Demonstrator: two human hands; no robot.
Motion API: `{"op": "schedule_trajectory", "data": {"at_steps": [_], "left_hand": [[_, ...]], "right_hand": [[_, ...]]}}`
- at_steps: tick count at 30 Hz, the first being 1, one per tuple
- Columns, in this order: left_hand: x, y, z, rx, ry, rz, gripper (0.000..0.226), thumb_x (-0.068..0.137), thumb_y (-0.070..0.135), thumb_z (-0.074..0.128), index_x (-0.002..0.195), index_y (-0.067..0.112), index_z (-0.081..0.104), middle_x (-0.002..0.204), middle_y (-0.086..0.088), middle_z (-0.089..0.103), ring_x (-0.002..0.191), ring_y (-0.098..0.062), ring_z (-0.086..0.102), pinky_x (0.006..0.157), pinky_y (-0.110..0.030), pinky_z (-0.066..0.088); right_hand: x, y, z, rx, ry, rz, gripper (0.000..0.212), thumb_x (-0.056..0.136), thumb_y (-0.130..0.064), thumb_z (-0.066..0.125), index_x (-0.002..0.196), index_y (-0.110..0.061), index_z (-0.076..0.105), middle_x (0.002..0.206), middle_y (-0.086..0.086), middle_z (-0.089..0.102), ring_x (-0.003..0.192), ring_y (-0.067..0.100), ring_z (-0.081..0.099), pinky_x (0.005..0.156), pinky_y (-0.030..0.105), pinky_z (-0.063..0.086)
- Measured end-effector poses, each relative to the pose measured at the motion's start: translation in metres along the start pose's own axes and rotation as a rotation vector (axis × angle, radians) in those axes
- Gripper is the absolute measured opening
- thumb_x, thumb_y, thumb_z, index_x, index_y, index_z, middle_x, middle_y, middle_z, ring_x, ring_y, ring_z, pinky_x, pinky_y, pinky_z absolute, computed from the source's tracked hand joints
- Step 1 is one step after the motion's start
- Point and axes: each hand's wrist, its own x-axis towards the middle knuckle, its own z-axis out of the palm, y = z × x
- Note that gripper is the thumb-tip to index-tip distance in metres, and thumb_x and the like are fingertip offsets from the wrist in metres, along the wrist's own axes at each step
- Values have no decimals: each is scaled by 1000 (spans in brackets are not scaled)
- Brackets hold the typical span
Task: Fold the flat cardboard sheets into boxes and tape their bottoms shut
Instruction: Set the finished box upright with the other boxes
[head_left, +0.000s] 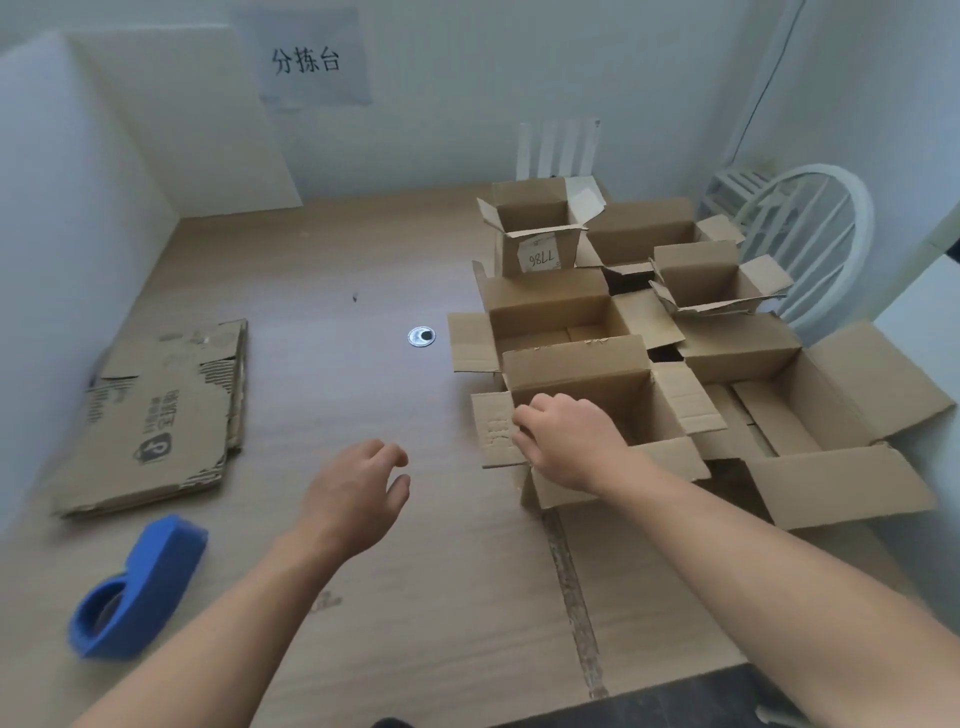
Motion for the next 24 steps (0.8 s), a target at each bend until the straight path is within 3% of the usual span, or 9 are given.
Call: {"op": "schedule_trajectory", "data": {"at_steps": [4,7,11,18,22,24], "left_hand": [[-15,-50,-19,99,5,-58,30,97,36,53,122,21,62,122,1,61,114,-24,55,92,-36,43],[-28,-90,-32,132,13,-137,31,98,37,49,124,23,60,123,3,60,115,-21,53,92,-35,39],[-49,-155,-51,135,27,-263,33,96,35,52,125,22,60,125,1,60,116,-24,51,92,-38,39],[-63,-282,-76,190,-86,-428,39,94,41,50,128,24,54,130,1,54,119,-24,47,96,-37,40],[-50,-341,-76,126,-89,-462,38,95,39,48,129,22,54,130,-1,54,119,-26,48,96,-38,41],[-44,-364,-68,71,-93,-493,41,96,37,48,134,23,53,134,0,53,122,-25,47,98,-38,41]], "right_hand": [[33,-61,8,-2,47,-151,23,96,-34,52,91,-13,61,87,8,62,81,34,61,63,32,30],[60,-112,16,16,9,-183,29,101,-38,41,110,-16,57,104,5,59,96,32,57,70,34,29],[98,-183,25,46,-34,-252,33,102,-40,38,121,-18,52,117,4,55,105,30,53,73,33,28],[167,-304,45,19,-159,-295,34,101,-42,37,119,-18,53,118,6,55,108,32,54,79,37,39],[200,-349,66,113,-245,-226,35,100,-42,40,126,-20,52,120,5,55,109,31,54,76,38,42],[211,-362,81,234,-349,-96,38,100,-41,42,131,-21,49,127,3,53,116,29,52,84,40,46]]}}
